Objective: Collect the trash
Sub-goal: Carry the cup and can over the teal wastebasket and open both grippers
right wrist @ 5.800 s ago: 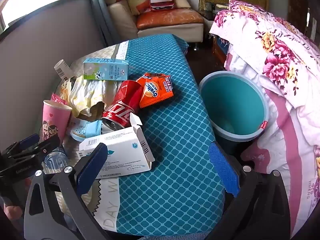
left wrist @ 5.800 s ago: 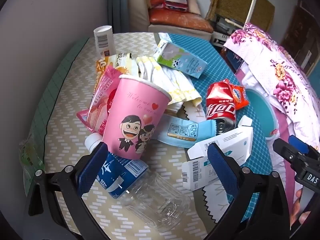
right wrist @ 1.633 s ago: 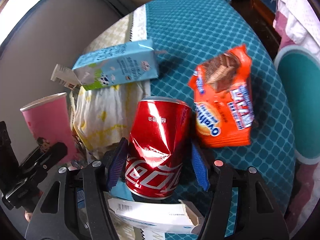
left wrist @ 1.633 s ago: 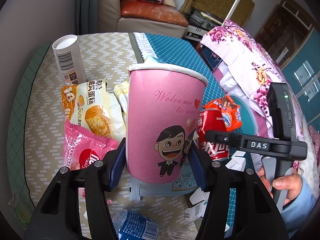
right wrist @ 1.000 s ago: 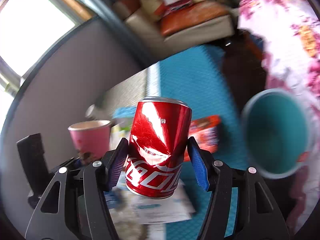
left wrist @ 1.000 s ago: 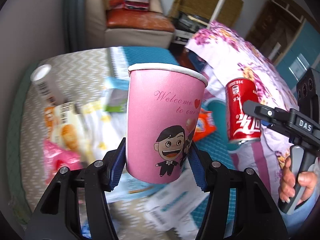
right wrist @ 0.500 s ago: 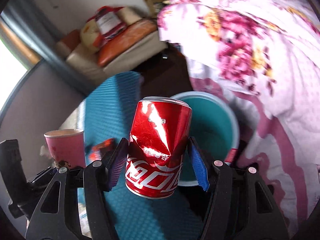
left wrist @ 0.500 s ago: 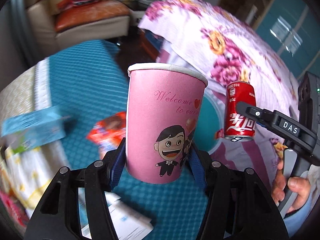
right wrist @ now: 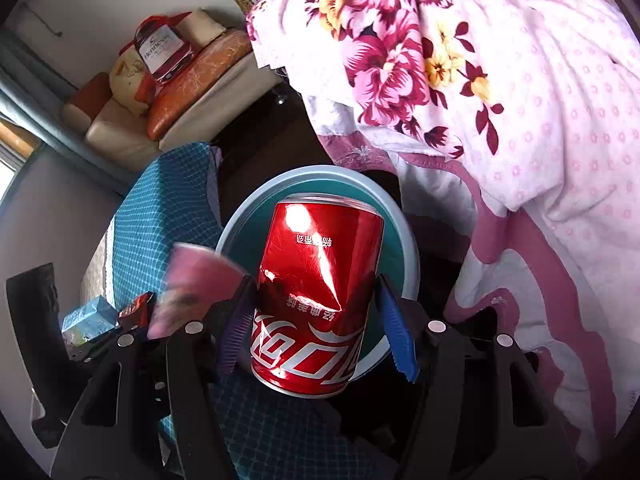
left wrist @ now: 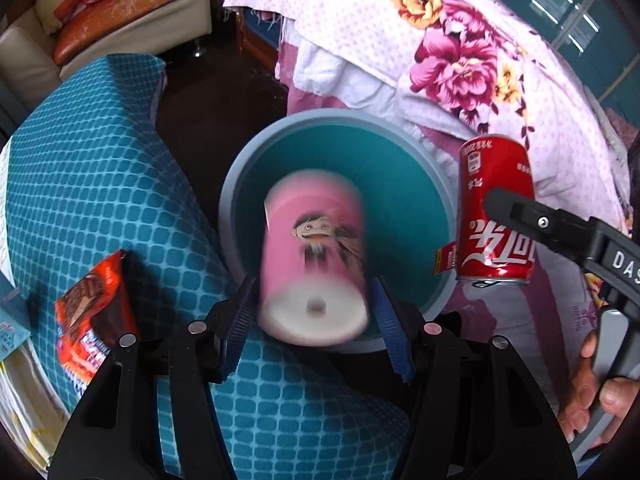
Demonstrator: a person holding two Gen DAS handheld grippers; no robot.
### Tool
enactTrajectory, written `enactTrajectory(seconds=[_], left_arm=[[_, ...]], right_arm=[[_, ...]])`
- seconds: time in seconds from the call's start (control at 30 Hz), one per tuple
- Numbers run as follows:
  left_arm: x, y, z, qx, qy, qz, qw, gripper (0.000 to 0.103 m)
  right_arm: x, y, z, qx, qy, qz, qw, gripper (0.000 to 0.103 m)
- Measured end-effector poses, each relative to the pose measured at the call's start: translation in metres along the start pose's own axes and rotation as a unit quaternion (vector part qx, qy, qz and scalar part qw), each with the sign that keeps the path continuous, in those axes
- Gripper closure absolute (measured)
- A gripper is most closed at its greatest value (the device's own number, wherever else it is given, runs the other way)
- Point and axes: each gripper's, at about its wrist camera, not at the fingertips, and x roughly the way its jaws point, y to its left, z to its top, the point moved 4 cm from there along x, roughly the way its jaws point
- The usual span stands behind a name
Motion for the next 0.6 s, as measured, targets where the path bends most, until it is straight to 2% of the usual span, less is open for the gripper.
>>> enactTrajectory(seconds=[0.07, 0.2, 0.37, 0.47, 0.6], left_arm=[[0.002, 0.001, 0.001, 0.000, 0.000, 0.000, 1.0000, 0.041], [-0.001, 0.003, -0.001, -0.003, -0.008, 0.002, 1.0000, 0.027], [-0.018, 0.006, -0.006, -0.002, -0.019, 0.006, 0.9998, 0.026], [-0.031, 0.010, -0.010, -0.008, -0.031, 0.004, 0.9995, 0.014], [-0.045, 0.014, -0.013, -0.016, -0.044, -0.003, 0.9989, 0.012]], right_arm=[[0.001, -0.002, 0.000, -0.001, 0.000, -0.003, 1.000, 0.045], [0.000, -0.003, -0.001, 0.001, 0.003, -0.006, 1.000, 0.045], [0.002, -0.001, -0.001, -0.006, 0.005, -0.005, 1.000, 0.045], [0.005, 0.002, -0.002, -0.006, 0.010, -0.007, 1.000, 0.045], [0.010, 0.007, -0.004, -0.004, 0.025, -0.003, 1.000, 0.043]])
